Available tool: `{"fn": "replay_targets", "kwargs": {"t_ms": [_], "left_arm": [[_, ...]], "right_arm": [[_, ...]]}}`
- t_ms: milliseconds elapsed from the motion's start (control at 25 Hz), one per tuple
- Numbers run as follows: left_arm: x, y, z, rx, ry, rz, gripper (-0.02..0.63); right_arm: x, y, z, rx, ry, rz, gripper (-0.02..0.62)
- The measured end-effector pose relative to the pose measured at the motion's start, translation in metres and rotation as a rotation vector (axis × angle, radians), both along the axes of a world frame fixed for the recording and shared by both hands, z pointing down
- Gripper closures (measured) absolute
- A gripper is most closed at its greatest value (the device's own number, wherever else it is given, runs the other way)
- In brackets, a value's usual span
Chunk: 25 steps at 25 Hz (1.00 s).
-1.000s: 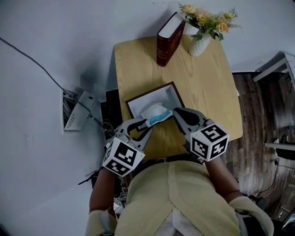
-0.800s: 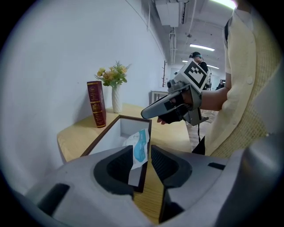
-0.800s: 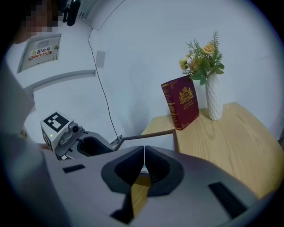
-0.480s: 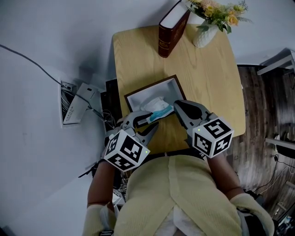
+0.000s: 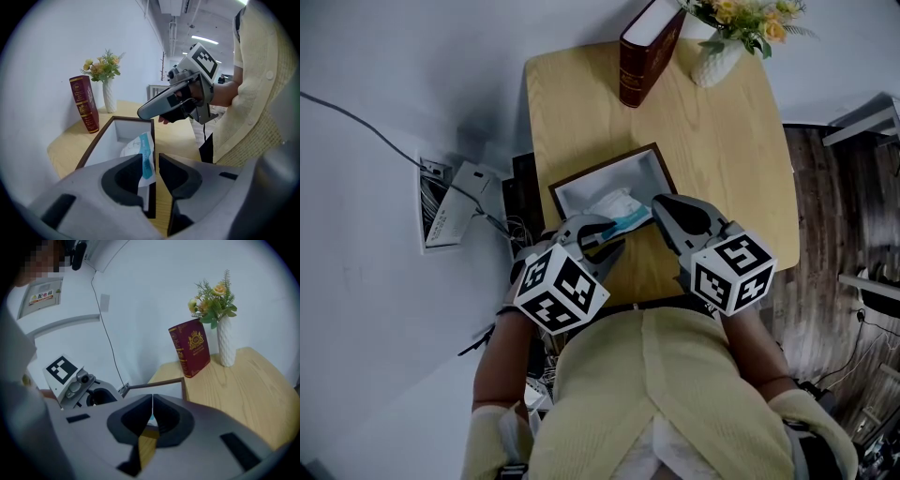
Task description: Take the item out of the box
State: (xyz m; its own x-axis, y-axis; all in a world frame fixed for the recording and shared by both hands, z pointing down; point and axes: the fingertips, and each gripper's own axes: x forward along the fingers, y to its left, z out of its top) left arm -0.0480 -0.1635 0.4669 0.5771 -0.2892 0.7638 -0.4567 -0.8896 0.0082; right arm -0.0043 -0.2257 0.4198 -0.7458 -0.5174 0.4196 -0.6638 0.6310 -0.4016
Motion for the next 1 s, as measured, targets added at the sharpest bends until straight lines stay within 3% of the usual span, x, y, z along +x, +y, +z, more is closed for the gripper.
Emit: {"fn": "replay_targets", "kwargs": {"t_ms": [200, 640, 1000], "left_arm": [[0.0, -0.001, -0.001, -0.031, 0.021, -0.012, 0.526], [-0.001, 0.0, -0.009, -0.073, 0.093, -0.024, 0.552], [-0.005, -0.007, -0.015, -0.05, 0.121, -0.056, 0.566]], "right_arm": [[0.0, 0.001, 0.0, 0.0, 0.001, -0.003, 0.566], [-0.001, 0.004, 0.002, 0.001, 0.004, -0.011, 0.566], [-0.002, 0.004, 0.002, 0.003, 0.007, -0.012, 0.566]]}}
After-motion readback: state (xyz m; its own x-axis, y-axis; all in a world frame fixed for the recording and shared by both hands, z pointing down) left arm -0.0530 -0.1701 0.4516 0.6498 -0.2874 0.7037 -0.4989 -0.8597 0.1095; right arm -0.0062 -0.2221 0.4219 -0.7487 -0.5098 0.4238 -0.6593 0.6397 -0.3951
